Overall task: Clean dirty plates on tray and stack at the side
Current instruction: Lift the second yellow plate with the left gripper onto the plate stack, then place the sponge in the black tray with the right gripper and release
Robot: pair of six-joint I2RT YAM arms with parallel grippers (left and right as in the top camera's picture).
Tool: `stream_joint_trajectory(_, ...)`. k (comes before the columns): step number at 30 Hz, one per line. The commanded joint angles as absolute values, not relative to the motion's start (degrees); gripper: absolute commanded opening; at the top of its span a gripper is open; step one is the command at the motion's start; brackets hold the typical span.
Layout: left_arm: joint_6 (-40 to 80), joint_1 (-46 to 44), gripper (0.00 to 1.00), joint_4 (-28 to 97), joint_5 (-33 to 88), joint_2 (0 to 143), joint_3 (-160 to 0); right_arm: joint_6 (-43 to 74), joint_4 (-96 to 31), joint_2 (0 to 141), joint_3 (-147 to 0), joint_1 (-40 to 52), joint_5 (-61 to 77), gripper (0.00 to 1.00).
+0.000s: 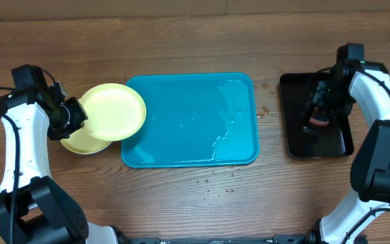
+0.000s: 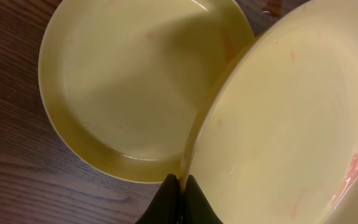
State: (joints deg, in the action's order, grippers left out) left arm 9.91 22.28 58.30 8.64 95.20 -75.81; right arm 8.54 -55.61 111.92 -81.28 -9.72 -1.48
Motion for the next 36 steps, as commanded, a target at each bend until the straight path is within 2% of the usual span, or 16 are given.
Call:
stream_joint_trajectory(1,7.55,23.07,0.04,57.80,9.76,94.80,-76.62,8.56,-55.64,111.28,-80.47,-9.61,0.54,0.90)
stream_joint_trajectory(3,7.35,24.25,0.04,57.58,8.60,94.83,-76.62,8.56,-55.88,111.28,-80.47,-9.61,0.54,0.99)
stream_joint_trajectory(4,7.18,24.91,0.04,57.25,8.19,94.85,-76.60,8.56,-56.01,111.28,-80.47,-9.61,0.54,1.00)
stream_joint_trajectory(13,9.41,34.00,0.04,53.52,7.09,99.07,-76.60,8.58,-56.86,111.28,-80.47,-9.61,2.11,1.00)
stream_joint_trajectory(23,11.99,34.50,0.06,51.13,7.01,106.04,-76.62,8.58,-56.88,111.28,-80.47,-9.61,6.55,1.00)
stream_joint_trajectory(24,12.01,34.50,0.22,51.13,7.03,105.93,-76.64,8.58,-56.88,111.28,-80.47,-9.61,6.55,1.00)
stream_joint_trajectory(25,12.01,34.50,0.56,51.18,7.03,105.86,-76.64,8.58,-56.88,111.28,-80.47,-9.61,6.57,1.00)
stream_joint_trajectory(26,11.99,34.48,1.00,51.27,7.03,105.84,-76.64,8.60,-56.90,111.28,-80.49,-9.61,6.59,1.00)
stream_joint_trajectory(31,11.53,34.35,1.00,53.69,7.05,103.48,-77.41,8.58,-59.96,111.09,-83.37,-9.61,8.49,1.00)
stream_joint_trajectory(36,10.68,31.73,1.00,56.97,7.97,91.66,-82.24,8.56,-66.67,106.98,-91.85,-9.54,11.31,1.00)
